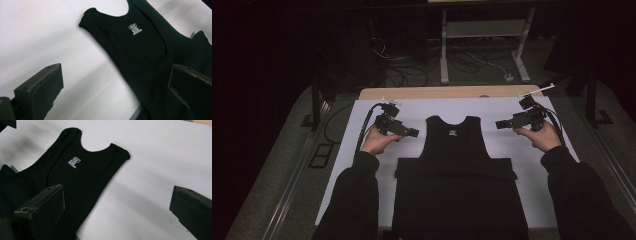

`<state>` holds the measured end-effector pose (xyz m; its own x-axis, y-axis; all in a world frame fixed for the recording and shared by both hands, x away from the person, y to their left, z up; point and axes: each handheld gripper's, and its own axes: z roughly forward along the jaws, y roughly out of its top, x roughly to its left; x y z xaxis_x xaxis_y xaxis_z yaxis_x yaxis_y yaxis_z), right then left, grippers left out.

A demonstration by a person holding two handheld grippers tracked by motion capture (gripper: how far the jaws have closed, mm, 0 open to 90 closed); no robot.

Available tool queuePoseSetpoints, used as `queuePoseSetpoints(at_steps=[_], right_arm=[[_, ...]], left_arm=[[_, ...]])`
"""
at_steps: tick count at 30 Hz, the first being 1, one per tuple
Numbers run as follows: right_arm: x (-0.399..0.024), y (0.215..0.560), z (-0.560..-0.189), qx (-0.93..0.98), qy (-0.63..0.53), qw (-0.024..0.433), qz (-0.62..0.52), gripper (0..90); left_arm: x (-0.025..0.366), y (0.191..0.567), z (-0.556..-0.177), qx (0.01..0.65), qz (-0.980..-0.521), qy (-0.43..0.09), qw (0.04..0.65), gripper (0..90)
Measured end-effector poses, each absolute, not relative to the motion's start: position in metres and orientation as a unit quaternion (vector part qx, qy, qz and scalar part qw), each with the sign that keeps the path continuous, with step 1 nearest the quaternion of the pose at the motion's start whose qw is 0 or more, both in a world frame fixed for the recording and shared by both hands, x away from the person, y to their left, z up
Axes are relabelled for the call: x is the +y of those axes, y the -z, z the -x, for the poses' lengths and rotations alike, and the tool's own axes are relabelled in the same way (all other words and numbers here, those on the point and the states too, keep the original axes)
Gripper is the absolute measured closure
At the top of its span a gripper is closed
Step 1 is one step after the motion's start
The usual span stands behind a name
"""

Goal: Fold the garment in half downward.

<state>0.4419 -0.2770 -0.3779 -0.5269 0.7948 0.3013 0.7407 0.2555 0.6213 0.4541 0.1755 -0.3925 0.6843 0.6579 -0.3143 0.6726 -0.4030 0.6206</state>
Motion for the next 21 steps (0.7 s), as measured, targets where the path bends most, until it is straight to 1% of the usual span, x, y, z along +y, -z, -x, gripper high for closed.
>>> queuePoseSetpoints(at_steps=[12,21], right_arm=[[-0.265,0.385,-0.451,0.795,-0.367,0.032,-0.482,0.0],[-0.257,0.396,-0.455,0.797,-0.361,0.023,-0.484,0.0]], left_arm=[[0.159,0.394,-0.464,0.394,-0.839,0.010,0.374,0.0],[0.150,0.408,-0.468,0.401,-0.836,0.019,0.374,0.0]])
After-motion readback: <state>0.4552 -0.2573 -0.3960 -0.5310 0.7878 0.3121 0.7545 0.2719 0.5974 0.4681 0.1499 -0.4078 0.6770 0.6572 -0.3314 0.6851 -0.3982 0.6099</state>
